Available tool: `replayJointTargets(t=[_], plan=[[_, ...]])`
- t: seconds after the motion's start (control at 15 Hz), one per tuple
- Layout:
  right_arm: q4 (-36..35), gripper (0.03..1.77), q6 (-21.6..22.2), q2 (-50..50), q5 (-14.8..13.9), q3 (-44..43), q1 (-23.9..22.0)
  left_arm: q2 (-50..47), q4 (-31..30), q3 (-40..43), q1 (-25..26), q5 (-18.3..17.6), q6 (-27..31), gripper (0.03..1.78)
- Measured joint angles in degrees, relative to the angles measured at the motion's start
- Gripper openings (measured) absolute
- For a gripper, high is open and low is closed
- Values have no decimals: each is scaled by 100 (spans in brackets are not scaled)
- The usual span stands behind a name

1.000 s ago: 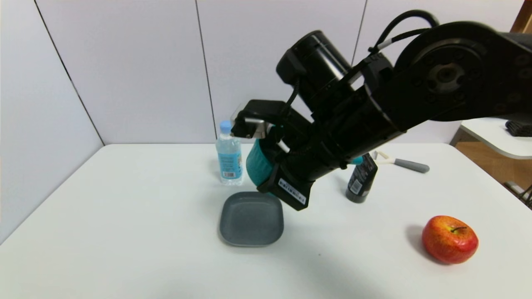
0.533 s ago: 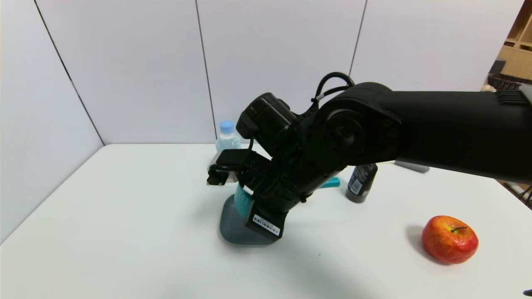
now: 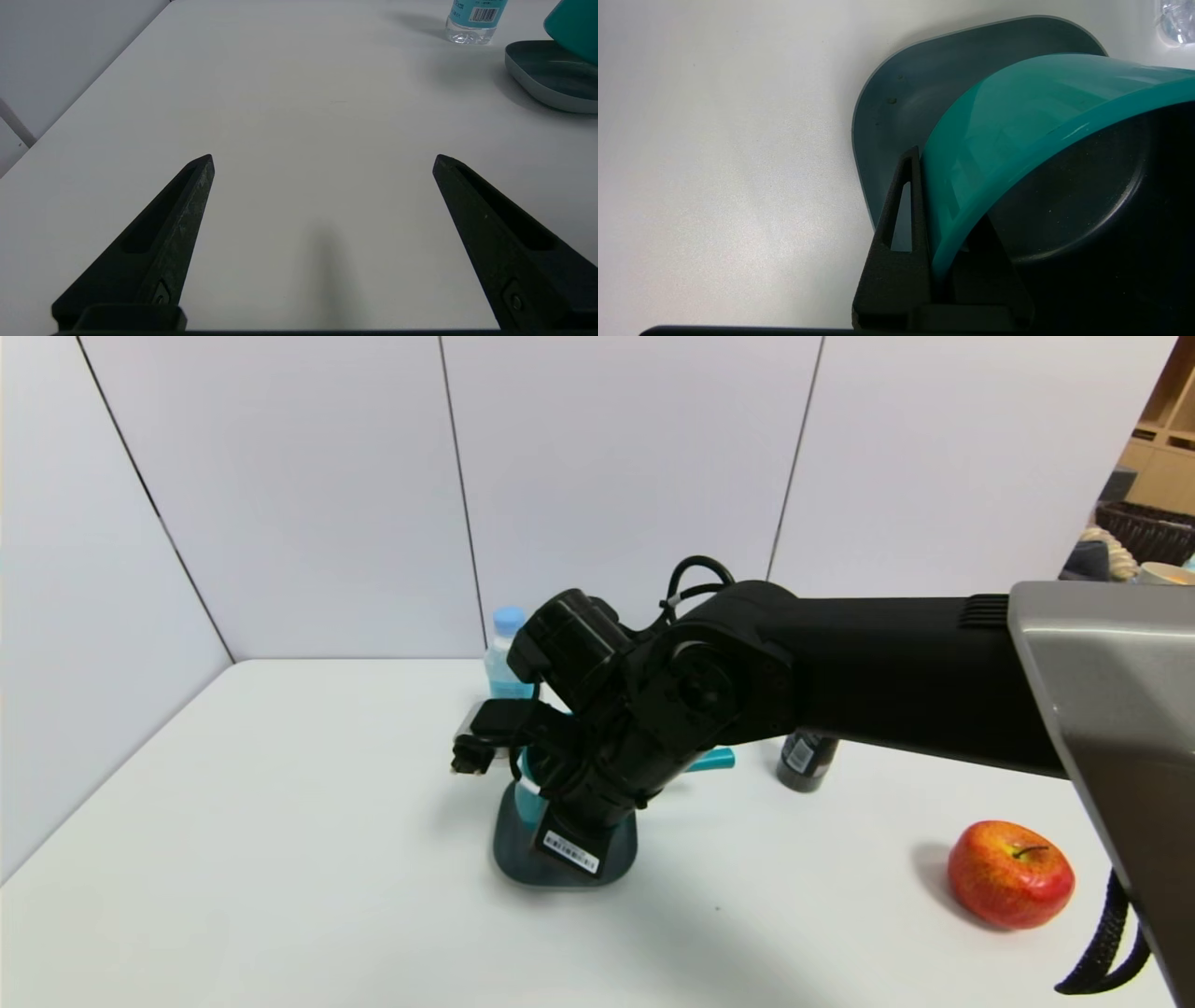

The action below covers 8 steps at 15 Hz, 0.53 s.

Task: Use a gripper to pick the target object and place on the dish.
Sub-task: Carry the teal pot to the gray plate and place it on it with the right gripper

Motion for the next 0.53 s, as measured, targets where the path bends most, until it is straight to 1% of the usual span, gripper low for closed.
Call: replayJointTargets(t=[0.53], plan=[[-11, 14, -13, 179, -11, -9, 49, 0, 0, 0, 0, -2, 0, 169]])
